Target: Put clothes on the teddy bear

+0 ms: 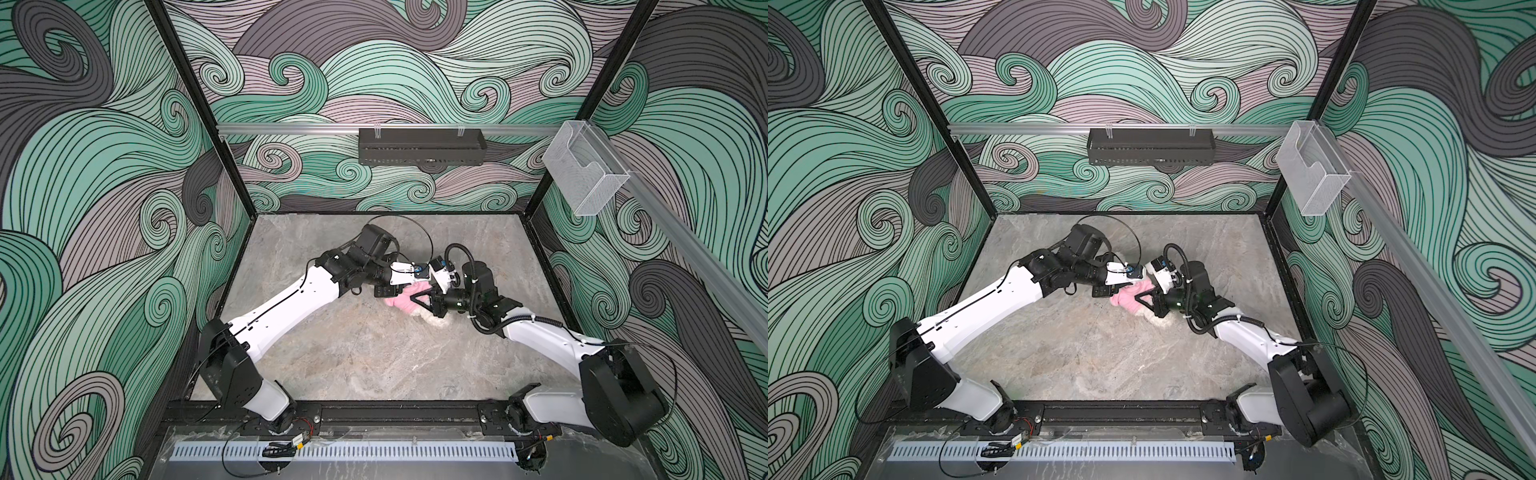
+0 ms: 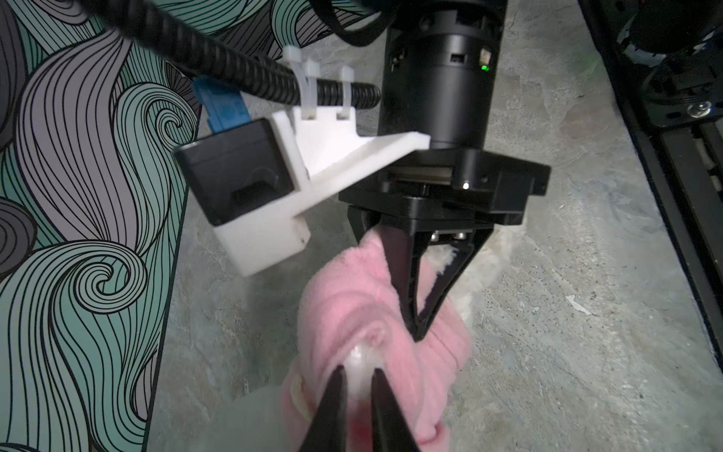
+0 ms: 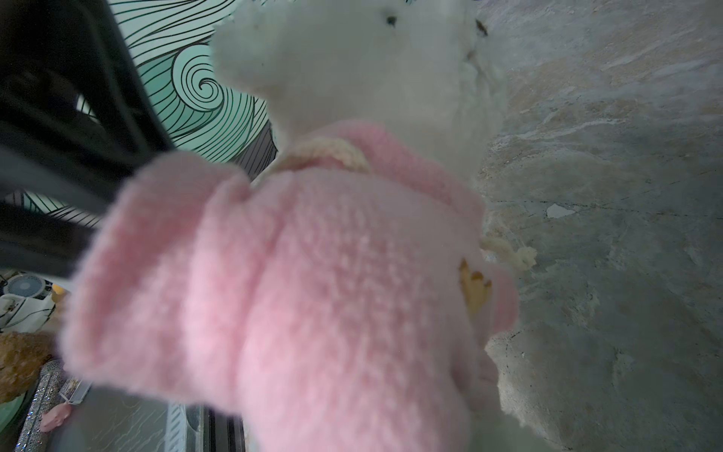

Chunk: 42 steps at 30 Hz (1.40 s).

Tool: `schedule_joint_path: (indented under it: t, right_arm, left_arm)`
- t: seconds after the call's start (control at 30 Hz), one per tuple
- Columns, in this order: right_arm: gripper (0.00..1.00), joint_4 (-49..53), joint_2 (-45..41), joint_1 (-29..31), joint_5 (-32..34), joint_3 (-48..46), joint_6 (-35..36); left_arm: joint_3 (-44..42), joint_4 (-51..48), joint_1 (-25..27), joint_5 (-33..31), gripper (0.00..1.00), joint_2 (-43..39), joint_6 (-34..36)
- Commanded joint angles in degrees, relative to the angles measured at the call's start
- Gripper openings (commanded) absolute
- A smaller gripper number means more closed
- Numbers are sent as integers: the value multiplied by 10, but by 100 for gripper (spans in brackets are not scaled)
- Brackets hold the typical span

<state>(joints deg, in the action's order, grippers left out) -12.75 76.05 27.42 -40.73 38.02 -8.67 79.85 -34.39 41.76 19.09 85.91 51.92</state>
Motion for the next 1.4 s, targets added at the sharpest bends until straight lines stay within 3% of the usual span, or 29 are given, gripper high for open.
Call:
schedule_joint_path:
  t: [0.0,0.4,0.9,1.1,1.37]
  right_arm:
    - [0,-27,1,4,-7,21,12]
    - [0,-35,4,4,-18,23,8]
    - [0,-28,8,4,-20,26,15]
    - [0,-32,6,4,-23,28,12]
    - [0,-114,7,3,-78,21,-10]
  left_arm:
    - [-14,-1,-2,30,16,-17,27]
    - [17,2,-2,-37,14,28,42]
    - [77,-45,-3,-28,18,59,35]
    - [86,-76,-3,-57,17,83,64]
    - [72,-33,-3,-69,25,96,75]
